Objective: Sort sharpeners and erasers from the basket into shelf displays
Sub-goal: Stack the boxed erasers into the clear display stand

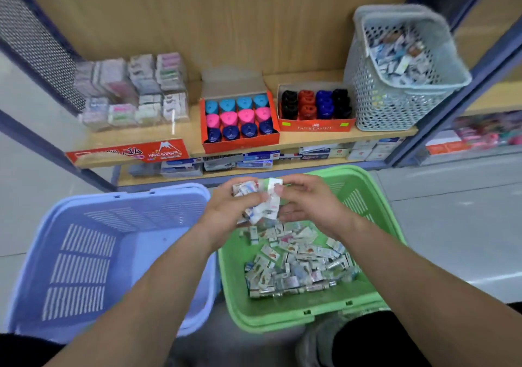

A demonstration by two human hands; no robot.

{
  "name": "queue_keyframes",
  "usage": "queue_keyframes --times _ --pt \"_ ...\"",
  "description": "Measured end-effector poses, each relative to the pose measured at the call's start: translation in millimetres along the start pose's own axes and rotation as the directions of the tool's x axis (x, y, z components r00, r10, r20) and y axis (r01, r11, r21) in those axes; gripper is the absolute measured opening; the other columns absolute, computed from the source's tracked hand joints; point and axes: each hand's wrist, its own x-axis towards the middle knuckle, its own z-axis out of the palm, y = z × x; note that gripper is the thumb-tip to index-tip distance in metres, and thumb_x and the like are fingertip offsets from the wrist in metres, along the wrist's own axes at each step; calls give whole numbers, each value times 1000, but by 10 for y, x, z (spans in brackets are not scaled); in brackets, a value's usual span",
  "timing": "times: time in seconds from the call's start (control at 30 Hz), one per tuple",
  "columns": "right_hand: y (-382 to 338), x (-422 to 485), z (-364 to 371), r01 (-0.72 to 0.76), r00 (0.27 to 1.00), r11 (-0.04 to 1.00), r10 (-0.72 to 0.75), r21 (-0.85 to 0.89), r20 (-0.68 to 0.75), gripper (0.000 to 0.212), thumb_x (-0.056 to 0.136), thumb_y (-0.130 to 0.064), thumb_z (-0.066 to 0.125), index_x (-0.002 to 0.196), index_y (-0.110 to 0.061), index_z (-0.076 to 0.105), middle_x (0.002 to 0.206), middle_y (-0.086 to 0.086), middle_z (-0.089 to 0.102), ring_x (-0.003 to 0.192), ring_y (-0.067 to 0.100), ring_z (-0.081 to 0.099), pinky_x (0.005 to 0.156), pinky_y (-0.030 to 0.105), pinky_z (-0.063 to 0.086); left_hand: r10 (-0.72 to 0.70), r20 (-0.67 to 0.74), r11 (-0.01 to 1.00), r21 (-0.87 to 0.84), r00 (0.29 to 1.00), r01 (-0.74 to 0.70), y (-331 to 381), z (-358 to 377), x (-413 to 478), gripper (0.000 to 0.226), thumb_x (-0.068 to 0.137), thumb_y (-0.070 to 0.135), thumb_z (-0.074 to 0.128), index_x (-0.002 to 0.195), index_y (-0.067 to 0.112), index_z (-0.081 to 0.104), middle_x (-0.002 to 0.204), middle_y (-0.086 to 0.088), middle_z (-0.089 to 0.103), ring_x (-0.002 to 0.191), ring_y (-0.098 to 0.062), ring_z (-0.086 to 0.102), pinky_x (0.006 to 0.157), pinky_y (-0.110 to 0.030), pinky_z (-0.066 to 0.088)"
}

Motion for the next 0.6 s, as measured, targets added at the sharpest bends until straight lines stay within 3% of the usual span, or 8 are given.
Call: queue_keyframes --times 0.1,0.27,0.47,0.6 --pt "-238 -181 259 54 998 998 -55 45 12 10 101 -21 61 105 -11 61 97 13 77 82 33 76 78 42 61 46 11 999 12 999 -47 243 -208 -225 29 83 8 79 109 19 69 96 -8 73 82 -24 68 82 -52 59" --pt "-449 -361 604 90 996 993 -91 73 4 7 104 -15 53 100 -10 56 98 16 76 88 31 76 82 39 60 134 -22 990 49 991 -133 419 -462 -500 33 77 2 82 101 22 71 86 -5 71 74 -22 66 72 -42 56" --pt "-573 -475 893 197 978 977 -191 84 -80 11 99 -9 61 108 -4 64 111 23 69 100 33 73 77 36 62 237 -53 970 60 970 -234 516 -663 -681 39 75 -5 81 99 24 71 81 2 73 75 -17 65 76 -41 57" --pt "-668 -509 971 216 976 973 -214 86 -38 10 97 -6 62 106 -5 67 102 19 72 93 26 74 75 34 61 261 -84 964 67 962 -256 595 -788 -775 39 75 -6 80 100 23 72 84 -3 73 77 -20 66 76 -44 58"
